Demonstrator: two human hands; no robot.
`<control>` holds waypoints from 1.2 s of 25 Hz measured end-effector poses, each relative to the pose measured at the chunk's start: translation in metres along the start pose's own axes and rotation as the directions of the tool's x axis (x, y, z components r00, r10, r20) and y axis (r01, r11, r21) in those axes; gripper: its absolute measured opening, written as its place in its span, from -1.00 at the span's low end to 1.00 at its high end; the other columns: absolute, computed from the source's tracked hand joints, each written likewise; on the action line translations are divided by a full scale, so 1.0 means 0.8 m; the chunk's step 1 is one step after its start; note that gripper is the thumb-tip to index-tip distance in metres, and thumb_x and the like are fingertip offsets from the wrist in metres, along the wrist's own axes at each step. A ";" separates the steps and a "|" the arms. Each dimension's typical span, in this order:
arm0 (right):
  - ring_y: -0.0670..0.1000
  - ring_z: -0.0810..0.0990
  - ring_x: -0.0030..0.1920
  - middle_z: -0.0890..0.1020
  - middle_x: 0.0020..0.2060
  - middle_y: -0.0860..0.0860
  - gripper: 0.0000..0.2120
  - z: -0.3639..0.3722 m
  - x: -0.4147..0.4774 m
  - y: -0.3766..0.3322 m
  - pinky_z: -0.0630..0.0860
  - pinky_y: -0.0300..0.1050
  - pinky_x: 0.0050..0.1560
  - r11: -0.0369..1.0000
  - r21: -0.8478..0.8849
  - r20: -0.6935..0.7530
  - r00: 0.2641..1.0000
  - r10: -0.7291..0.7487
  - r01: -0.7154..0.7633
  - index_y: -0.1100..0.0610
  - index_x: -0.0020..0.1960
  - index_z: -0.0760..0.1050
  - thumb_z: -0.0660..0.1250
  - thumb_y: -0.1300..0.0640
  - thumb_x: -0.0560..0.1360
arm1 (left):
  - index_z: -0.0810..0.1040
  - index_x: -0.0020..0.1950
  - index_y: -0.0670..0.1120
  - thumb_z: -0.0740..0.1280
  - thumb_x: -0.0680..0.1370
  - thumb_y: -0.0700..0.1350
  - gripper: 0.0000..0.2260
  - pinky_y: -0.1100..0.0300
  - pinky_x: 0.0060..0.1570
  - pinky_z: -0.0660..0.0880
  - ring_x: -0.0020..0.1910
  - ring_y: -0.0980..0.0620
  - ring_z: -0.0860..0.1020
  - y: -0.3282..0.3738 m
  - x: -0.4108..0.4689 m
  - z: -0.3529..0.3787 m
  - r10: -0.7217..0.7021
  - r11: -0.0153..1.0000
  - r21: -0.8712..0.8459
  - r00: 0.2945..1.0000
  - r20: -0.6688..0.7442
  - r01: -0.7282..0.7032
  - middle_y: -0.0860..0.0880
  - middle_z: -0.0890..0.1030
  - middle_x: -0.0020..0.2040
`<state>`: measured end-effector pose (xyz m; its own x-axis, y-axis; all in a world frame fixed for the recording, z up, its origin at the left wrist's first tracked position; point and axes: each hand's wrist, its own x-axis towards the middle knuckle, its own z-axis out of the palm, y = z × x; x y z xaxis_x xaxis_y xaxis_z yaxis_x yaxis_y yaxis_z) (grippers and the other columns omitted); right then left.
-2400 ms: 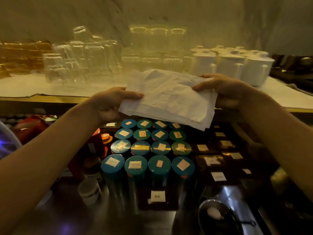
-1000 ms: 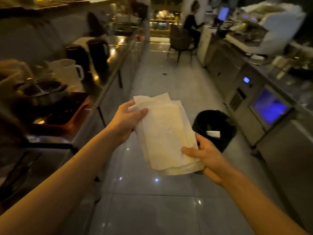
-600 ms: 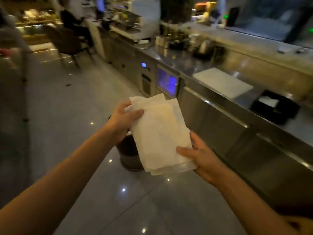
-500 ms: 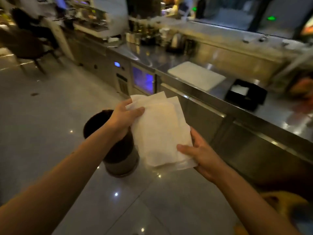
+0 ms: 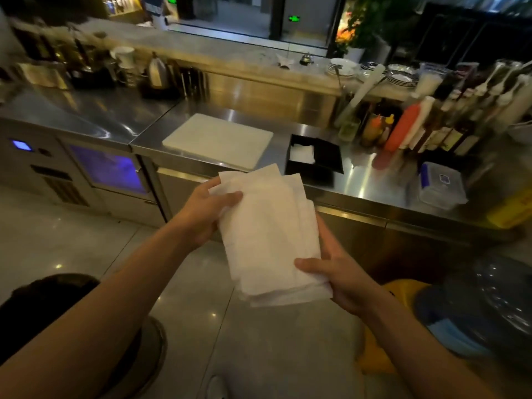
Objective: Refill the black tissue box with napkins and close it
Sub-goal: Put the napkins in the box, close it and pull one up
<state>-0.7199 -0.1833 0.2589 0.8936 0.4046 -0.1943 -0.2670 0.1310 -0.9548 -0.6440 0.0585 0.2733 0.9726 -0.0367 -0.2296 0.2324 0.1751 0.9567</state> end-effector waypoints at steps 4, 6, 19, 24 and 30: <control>0.08 0.58 0.20 0.48 0.30 0.03 -0.16 -0.013 0.071 -0.009 0.59 0.02 0.07 1.000 0.022 -0.071 0.997 0.018 -0.016 -0.26 0.43 0.19 0.42 0.34 0.36 | 0.52 0.31 -0.07 0.35 0.52 -0.27 -0.64 0.04 0.00 0.62 0.00 -0.05 0.64 0.020 0.094 -0.004 -0.022 1.000 0.011 0.984 0.174 0.021 -0.09 0.64 0.11; 0.11 0.58 0.20 0.48 0.29 0.04 -0.16 -0.029 0.099 -0.011 0.59 0.05 0.07 0.998 0.044 -0.113 0.992 0.057 -0.052 -0.23 0.44 0.19 0.43 0.33 0.34 | 0.50 0.34 -0.04 0.36 0.50 -0.28 -0.58 0.02 0.04 0.61 0.04 -0.05 0.64 0.020 0.140 -0.001 -0.083 0.996 -0.008 0.958 0.274 0.088 -0.11 0.62 0.18; 0.13 0.61 0.15 0.60 0.19 0.06 -0.24 -0.273 0.310 -0.043 0.60 0.00 0.01 0.967 0.218 -0.221 0.958 0.180 -0.131 -0.18 0.32 0.34 0.36 0.49 0.34 | 0.35 0.46 0.15 0.24 0.50 -0.40 -0.36 -0.09 0.11 0.55 0.29 -0.20 0.52 0.006 0.469 0.150 -0.251 0.944 -0.039 0.791 0.558 0.327 -0.11 0.50 0.37; 0.07 0.57 0.16 0.54 0.22 0.01 -0.26 -0.347 0.391 -0.055 0.61 -0.07 -0.01 0.975 0.139 -0.172 0.965 0.197 -0.174 -0.24 0.32 0.27 0.34 0.44 0.39 | 0.40 0.42 0.14 0.23 0.45 -0.48 -0.31 -0.09 0.11 0.57 0.20 -0.19 0.57 0.003 0.570 0.190 -0.293 0.954 0.079 0.843 0.450 0.289 -0.13 0.54 0.32; 0.11 0.50 0.24 0.45 0.30 0.02 -0.19 -0.399 0.485 -0.048 0.60 -0.03 0.08 0.967 0.149 -0.145 0.963 0.228 -0.207 -0.25 0.40 0.19 0.31 0.46 0.42 | 0.45 0.39 0.15 0.26 0.41 -0.48 -0.30 -0.11 0.13 0.54 0.24 -0.23 0.53 -0.020 0.681 0.185 -0.339 0.941 0.129 0.842 0.419 0.314 -0.14 0.52 0.33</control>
<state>-0.2480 -0.3204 0.1486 0.8518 0.2881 -0.4375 -0.4964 0.1777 -0.8497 -0.1173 -0.1101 0.1597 0.7426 -0.5028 -0.4425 0.5248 0.0264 0.8508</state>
